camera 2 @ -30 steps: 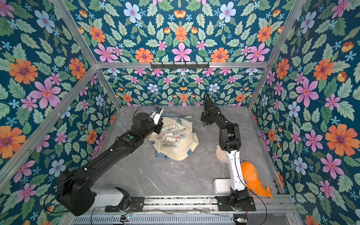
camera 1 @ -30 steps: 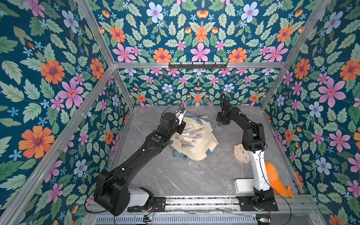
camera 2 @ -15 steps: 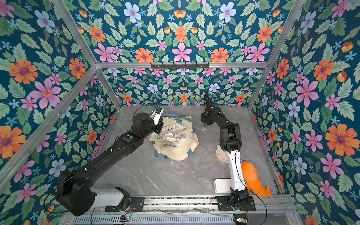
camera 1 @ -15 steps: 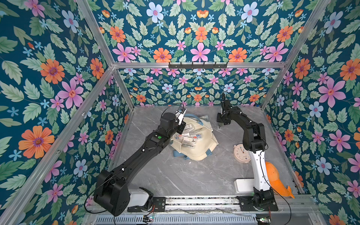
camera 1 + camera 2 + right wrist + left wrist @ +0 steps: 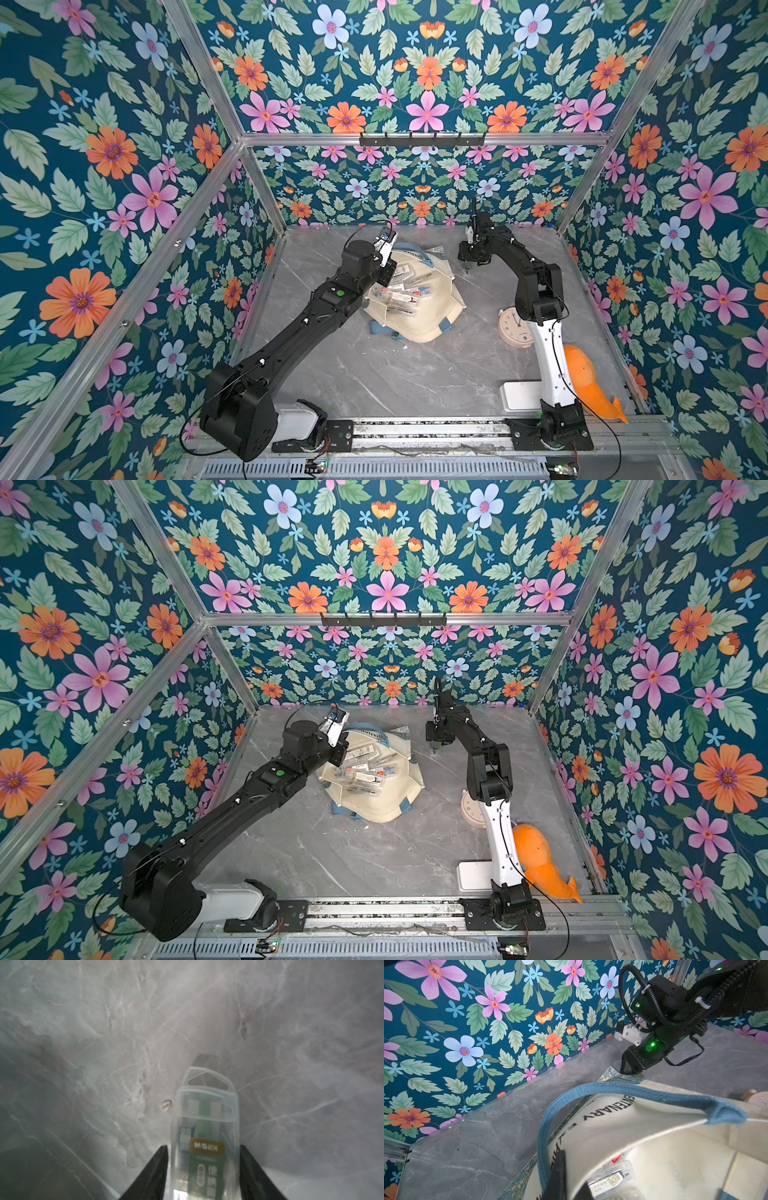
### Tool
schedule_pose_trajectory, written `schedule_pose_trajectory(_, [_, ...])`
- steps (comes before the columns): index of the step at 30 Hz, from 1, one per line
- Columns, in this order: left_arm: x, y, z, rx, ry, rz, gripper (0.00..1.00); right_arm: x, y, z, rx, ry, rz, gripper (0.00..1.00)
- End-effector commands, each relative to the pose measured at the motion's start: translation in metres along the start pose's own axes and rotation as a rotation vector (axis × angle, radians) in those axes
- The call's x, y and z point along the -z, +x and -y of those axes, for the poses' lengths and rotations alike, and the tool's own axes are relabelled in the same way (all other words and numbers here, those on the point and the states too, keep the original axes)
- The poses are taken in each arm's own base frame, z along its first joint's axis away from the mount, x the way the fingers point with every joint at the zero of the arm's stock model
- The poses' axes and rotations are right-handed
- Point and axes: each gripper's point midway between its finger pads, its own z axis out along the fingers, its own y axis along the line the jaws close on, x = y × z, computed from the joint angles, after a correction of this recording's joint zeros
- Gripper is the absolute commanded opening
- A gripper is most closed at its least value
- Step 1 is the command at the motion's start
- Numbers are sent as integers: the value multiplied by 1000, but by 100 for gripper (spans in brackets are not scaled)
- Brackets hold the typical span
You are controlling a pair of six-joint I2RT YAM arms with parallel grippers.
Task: Take out the compass set from the canvas bag
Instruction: Place the compass set at the center of the board, then pick up the compass set from the canvas bag.
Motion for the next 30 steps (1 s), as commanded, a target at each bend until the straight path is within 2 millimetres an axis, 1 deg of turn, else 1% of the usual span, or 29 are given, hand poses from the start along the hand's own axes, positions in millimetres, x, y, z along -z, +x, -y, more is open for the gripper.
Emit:
schedule_pose_trajectory(1, [3, -13, -4, 8, -14, 46, 0, 7, 14, 0, 14, 4, -63, 60])
schedule_pose_trajectory(4, [3, -12, -4, 8, -14, 43, 0, 22, 4, -3, 26, 2, -45, 63])
schedule_pose_trajectory(5, [3, -12, -4, 9, -14, 43, 0, 33, -1, -5, 34, 2, -34, 64])
schedule_pose_trajectory(7, [3, -12, -4, 9, -15, 41, 0, 59, -10, -8, 48, 7, -14, 66])
schedule_pose_trajectory(8, [3, -11, -4, 9, -15, 37, 0, 76, -13, -9, 61, 9, 2, 66])
schedule_pose_trajectory(9, [4, -12, -4, 9, -15, 39, 0, 90, -14, -12, 71, 2, 14, 66])
schedule_pose_trajectory(10, [4, -12, -4, 10, -14, 37, 0, 107, -12, -15, 84, -11, 30, 66])
schedule_pose_trajectory(12, [4, -12, -4, 10, -13, 37, 0, 135, -2, -23, 93, -59, 57, 66])
schedule_pose_trajectory(13, [4, -12, -4, 11, -11, 34, 0, 148, 9, -29, 102, -95, 70, 66])
schedule_pose_trajectory(15, [4, -13, -2, 12, -3, 33, 0, 178, 27, -36, 116, -129, 115, 65])
schedule_pose_trajectory(17, [2, -13, -1, 11, 6, 25, 0, 209, 52, -42, 140, -161, 148, 64])
schedule_pose_trajectory(18, [1, -12, 0, 11, 11, 22, 0, 221, 64, -46, 156, -174, 159, 63])
schedule_pose_trajectory(19, [0, -12, 1, 13, 15, 19, 0, 241, 77, -52, 185, -197, 195, 62])
schedule_pose_trajectory(20, [-1, -11, 1, 15, 18, 17, 0, 252, 90, -59, 216, -212, 218, 61])
schedule_pose_trajectory(22, [-2, -11, 2, 17, 21, 15, 0, 270, 119, -80, 328, -256, 258, 60])
schedule_pose_trajectory(25, [-3, -12, 3, 22, 26, 15, 0, 281, 159, -113, 549, -267, 318, 60])
schedule_pose_trajectory(28, [-3, -12, 3, 25, 28, 17, 0, 287, 184, -154, 718, -361, 406, 59])
schedule_pose_trajectory(30, [-2, -13, 3, 27, 29, 22, 0, 282, 199, -182, 856, -407, 453, 56])
